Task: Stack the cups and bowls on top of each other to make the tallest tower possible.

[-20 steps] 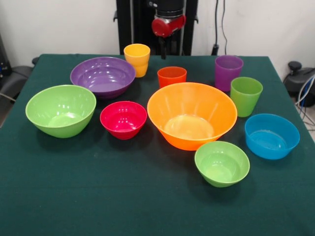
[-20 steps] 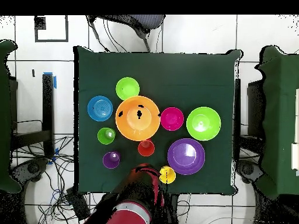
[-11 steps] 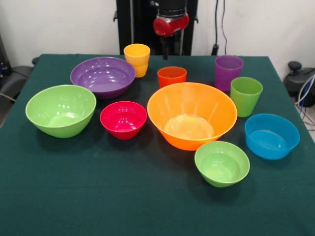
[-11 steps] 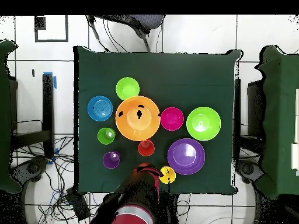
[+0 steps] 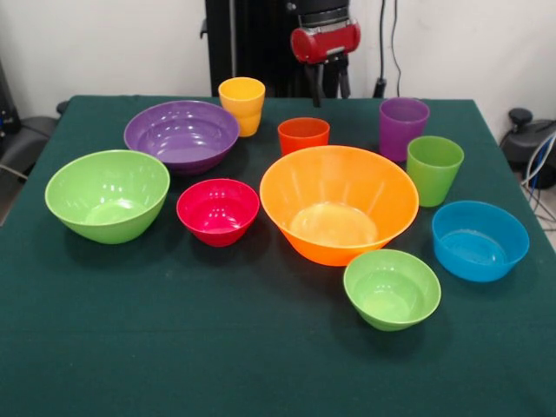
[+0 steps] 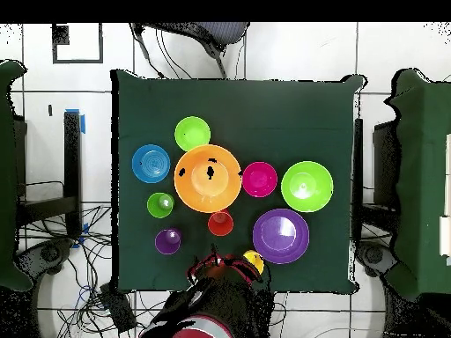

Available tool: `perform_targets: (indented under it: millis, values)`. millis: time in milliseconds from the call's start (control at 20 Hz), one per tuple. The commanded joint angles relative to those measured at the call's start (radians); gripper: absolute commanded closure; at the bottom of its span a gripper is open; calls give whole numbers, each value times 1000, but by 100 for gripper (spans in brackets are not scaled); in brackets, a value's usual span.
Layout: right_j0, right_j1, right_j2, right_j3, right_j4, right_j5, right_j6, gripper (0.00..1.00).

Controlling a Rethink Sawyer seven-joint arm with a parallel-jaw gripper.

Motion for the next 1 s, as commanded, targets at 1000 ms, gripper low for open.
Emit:
perform_targets:
  millis: [1000]
  values:
    - [167, 272, -242, -186, 320, -226, -379, 0]
